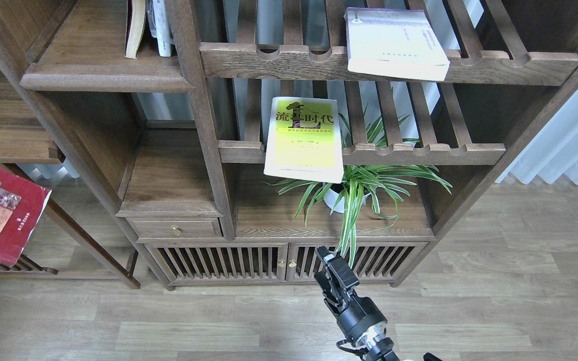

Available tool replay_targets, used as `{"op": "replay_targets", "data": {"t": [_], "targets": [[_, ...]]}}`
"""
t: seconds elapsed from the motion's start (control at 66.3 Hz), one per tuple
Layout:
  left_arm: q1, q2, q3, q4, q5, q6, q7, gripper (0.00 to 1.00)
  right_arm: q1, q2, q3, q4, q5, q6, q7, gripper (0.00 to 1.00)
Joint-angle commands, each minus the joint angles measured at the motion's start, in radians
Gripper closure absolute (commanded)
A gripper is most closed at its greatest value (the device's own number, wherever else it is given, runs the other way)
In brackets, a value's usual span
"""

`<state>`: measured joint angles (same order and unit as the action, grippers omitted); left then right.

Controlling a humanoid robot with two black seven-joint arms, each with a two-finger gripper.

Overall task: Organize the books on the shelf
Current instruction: 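Lift the red book with the left gripper toward the upper shelf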

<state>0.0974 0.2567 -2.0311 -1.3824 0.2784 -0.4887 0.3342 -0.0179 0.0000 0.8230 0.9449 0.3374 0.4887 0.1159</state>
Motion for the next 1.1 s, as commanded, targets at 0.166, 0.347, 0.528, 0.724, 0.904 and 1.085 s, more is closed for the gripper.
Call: {"op": "replay_targets", "data": {"t": [0.166, 0.347, 0.528, 0.724, 0.904, 1.085], "targets": [[-0.223, 0.158, 0.137, 0.002, 0.004, 0.0, 0.016, 0.98, 0.009, 0.0, 0.004, 0.002, 0.002, 0.0, 0.014, 0.01], [-0.266, 0.168, 0.178, 0.002, 0.01, 0.0, 0.031, 0.98, 0.01, 0.0, 0.005, 0.006, 0.003, 0.0, 0.015, 0.01], [-0.318, 0.194, 0.186, 0.005, 0.013, 0.0, 0.046, 0.98, 0.015, 0.0, 0.005, 0.006, 0.002, 0.0, 0.015, 0.01], [-0.447, 0.276, 0.227, 0.04, 0.012, 0.0, 0.048, 0.98, 0.036, 0.0, 0.005, 0.006, 0.003, 0.0, 0.015, 0.01], [-0.565, 0.374, 0.278, 0.063, 0.015, 0.0, 0.074, 0.98, 0.038, 0.0, 0.007, 0.005, 0.005, 0.0, 0.015, 0.01], [-0.697, 0.475, 0.376, 0.12, 0.064, 0.0, 0.08, 0.98, 0.038, 0.0, 0.007, 0.008, 0.006, 0.0, 0.015, 0.01]]}}
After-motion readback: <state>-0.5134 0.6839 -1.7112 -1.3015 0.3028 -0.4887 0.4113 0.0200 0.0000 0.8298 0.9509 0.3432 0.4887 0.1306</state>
